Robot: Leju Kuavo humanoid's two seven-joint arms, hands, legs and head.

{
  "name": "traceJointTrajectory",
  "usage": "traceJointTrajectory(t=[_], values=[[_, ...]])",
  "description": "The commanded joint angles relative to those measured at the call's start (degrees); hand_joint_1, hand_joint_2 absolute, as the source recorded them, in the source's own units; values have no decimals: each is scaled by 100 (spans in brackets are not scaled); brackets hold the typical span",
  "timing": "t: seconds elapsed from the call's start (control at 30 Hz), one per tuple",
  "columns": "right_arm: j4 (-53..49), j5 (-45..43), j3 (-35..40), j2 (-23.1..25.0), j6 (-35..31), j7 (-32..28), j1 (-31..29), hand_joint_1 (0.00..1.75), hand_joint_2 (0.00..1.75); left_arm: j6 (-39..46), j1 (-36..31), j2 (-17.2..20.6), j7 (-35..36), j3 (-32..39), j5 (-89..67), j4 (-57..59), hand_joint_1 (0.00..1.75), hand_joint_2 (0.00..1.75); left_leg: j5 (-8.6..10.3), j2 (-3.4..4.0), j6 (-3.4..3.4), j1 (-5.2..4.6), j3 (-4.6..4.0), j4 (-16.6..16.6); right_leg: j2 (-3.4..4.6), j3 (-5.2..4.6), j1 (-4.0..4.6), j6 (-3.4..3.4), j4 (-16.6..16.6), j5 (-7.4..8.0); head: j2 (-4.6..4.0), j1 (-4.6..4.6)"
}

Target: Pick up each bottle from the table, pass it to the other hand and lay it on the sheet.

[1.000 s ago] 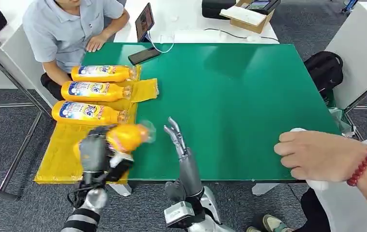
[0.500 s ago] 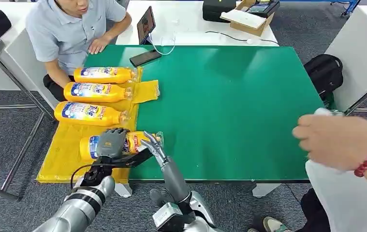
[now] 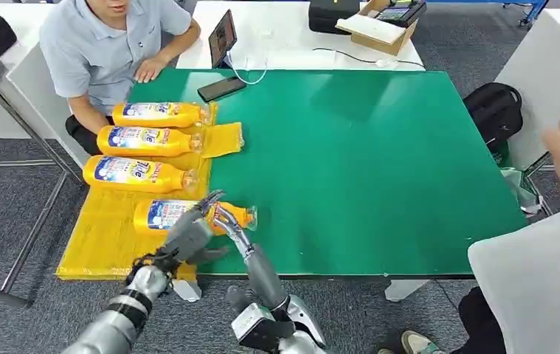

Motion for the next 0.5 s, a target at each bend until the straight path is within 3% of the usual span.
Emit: traceJointTrajectory(t=[0.03,0.23,0.33,0.4,0.5], values=[[593,-1,78,-147,-155,4,-179,0,0,117,692,-212,476,-27,1382,-1944,0,175,-2,-1,-5,4,-14,1,-6,-12,5,-8,-3,-2,0,0],[437,-174,-139,-135,-372,4,-68,0,0,952,1023,-342,256,-136,2319,-2797,0,175,-8,1,-5,5,-32,4,-2,-30,8,-9,-2,-4,0,0],[327,-962,-786,82,149,4,102,0,0,1112,1492,-506,393,-225,3510,-3728,0,175,-8,-3,-4,4,-37,5,-7,-36,6,-7,0,-6,0,-2],[163,-1056,-1105,173,144,4,175,0,0,1200,1789,-451,450,-401,3970,-4176,0,175,-11,0,-5,4,-38,5,-6,-38,6,-8,1,-8,0,0],[-310,-806,-1398,229,-569,4,364,0,0,1542,2040,-417,580,-592,4210,-4303,0,175,-7,2,-3,1,-54,5,0,-54,2,-3,3,-4,0,2]])
